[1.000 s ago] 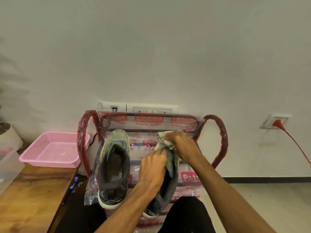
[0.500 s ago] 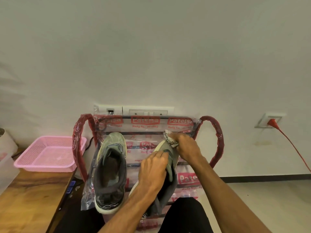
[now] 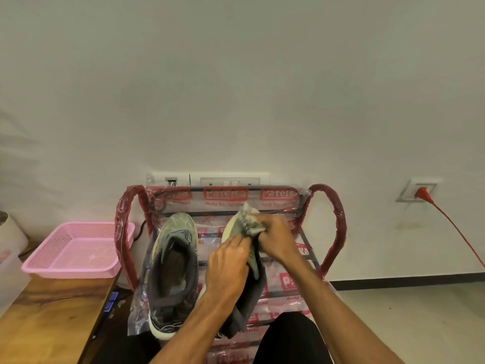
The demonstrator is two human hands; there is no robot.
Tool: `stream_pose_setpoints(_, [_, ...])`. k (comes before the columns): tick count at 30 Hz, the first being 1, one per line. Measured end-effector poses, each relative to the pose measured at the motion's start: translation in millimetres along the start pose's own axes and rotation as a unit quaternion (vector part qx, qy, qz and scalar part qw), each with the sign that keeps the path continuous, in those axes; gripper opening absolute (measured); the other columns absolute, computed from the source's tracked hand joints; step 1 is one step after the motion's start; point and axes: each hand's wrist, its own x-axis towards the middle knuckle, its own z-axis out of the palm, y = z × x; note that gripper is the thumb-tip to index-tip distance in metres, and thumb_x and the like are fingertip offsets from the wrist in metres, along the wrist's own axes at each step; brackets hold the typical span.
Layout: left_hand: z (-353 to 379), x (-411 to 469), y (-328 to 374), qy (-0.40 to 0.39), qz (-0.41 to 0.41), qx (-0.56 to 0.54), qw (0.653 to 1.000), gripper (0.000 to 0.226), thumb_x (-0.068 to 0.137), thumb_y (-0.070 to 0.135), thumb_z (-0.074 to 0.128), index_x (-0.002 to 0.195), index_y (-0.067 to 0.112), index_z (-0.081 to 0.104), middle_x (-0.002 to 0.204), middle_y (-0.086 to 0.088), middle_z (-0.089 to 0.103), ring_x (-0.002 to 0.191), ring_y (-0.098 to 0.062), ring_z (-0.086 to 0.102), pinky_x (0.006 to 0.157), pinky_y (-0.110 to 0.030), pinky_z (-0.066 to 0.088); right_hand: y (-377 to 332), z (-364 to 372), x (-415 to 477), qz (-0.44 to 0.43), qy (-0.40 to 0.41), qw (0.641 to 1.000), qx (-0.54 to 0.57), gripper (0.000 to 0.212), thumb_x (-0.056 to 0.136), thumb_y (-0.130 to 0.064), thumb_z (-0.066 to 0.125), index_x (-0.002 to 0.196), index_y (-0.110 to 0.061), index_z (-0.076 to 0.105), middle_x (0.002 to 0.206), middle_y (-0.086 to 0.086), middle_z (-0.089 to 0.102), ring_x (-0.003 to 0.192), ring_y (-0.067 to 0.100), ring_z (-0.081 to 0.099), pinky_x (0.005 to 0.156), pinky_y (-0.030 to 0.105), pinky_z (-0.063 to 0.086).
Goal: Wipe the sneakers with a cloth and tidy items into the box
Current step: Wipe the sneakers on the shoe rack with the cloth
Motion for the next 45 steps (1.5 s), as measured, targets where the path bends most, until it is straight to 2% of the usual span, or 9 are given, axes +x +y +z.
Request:
stream_pose_setpoints(4, [2,-1,-6,0.007,0.012,-0.011,1.0,0.036,0.077,0.001,0.057,0.108,0.017,0.065,0.116,0.002,0.065,0.1,-0.022,0.062,0.072,-0.035,0.047,16,3,-8,-0.08,-0.034,0.993,-0.081,0.044,0.088,-0.006,0.057,0.126,-0.027,0.065,0.13,-0.004,0.064,0.118,0.014,0.058,0.097,0.031,0.048])
stream_pose_setpoints(8, [3,-2,-3,0.009,0.028,-0.009,1.0,0.038,0.056,-0.004,0.074,0.089,0.015,0.07,0.092,0.0,0.071,0.075,-0.023,0.069,0.051,-0.033,0.05,21,-10,8,-0.055,-0.034,0.951,-0.302,0.053,0.09,-0.003,0.06,0.139,-0.022,0.054,0.142,0.003,0.054,0.128,0.025,0.051,0.1,0.041,0.048])
stream_pose_setpoints(12, [5,-1,-3,0.002,0.018,-0.018,1.0,0.03,0.071,-0.002,0.063,0.095,0.015,0.067,0.101,-0.001,0.068,0.088,-0.025,0.065,0.06,-0.036,0.047,5,-5,10,-0.094,-0.069,0.975,-0.187,0.042,0.087,-0.005,0.059,0.123,-0.024,0.068,0.128,0.002,0.065,0.116,0.023,0.06,0.096,0.038,0.05])
stream_pose_setpoints(19, [1,1,0,-0.014,0.03,-0.003,0.999,0.037,0.078,0.002,0.054,0.11,0.02,0.064,0.114,0.003,0.064,0.102,-0.021,0.061,0.071,-0.034,0.045,18,5,10,-0.138,-0.033,0.941,-0.306,0.034,0.09,-0.014,0.063,0.124,-0.02,0.068,0.135,-0.001,0.06,0.127,0.019,0.05,0.102,0.033,0.043])
stream_pose_setpoints(25, [1,0,-9,-0.018,0.009,0.001,1.0,0.032,0.086,0.008,0.049,0.112,0.022,0.06,0.118,0.005,0.062,0.106,-0.018,0.057,0.077,-0.031,0.043,14,10,9,-0.152,-0.062,0.968,-0.189,0.027,0.085,-0.009,0.067,0.109,-0.016,0.076,0.12,-0.001,0.069,0.116,0.017,0.057,0.097,0.035,0.048])
stream_pose_setpoints(28, [-1,1,-1,-0.013,0.02,0.006,1.0,0.041,0.088,0.007,0.047,0.125,0.024,0.056,0.127,0.007,0.059,0.112,-0.017,0.056,0.079,-0.03,0.042,29,2,5,-0.167,-0.031,0.942,-0.29,0.029,0.078,-0.007,0.076,0.106,-0.013,0.076,0.116,0.003,0.069,0.113,0.022,0.058,0.091,0.036,0.052])
stream_pose_setpoints(33, [-1,-2,6,-0.015,0.017,0.027,0.999,0.042,0.091,0.004,0.047,0.129,0.02,0.053,0.131,0.002,0.057,0.115,-0.02,0.055,0.084,-0.032,0.044,30,-9,6,-0.074,-0.022,0.91,-0.406,0.05,0.086,-0.013,0.072,0.133,-0.015,0.058,0.14,0.007,0.054,0.129,0.027,0.048,0.108,0.04,0.041])
stream_pose_setpoints(39, [0,8,9,-0.005,-0.005,0.052,0.999,0.06,0.089,0.001,0.05,0.145,0.02,0.035,0.137,-0.005,0.051,0.119,-0.026,0.053,0.087,-0.036,0.046,22,-14,4,0.142,0.086,0.982,-0.086,0.033,0.088,0.005,0.053,0.106,-0.014,0.072,0.086,0.0,0.069,0.073,0.016,0.063,0.059,0.024,0.049])
stream_pose_setpoints(45, [-3,2,-2,-0.018,-0.042,-0.038,0.998,0.076,0.079,-0.006,0.05,0.144,0.031,0.036,0.126,-0.002,0.06,0.104,-0.027,0.06,0.073,-0.034,0.043,15,-6,-1,0.169,0.07,0.983,-0.024,0.036,0.082,0.007,0.046,0.088,-0.017,0.072,0.076,0.002,0.067,0.074,0.026,0.065,0.065,0.032,0.051])
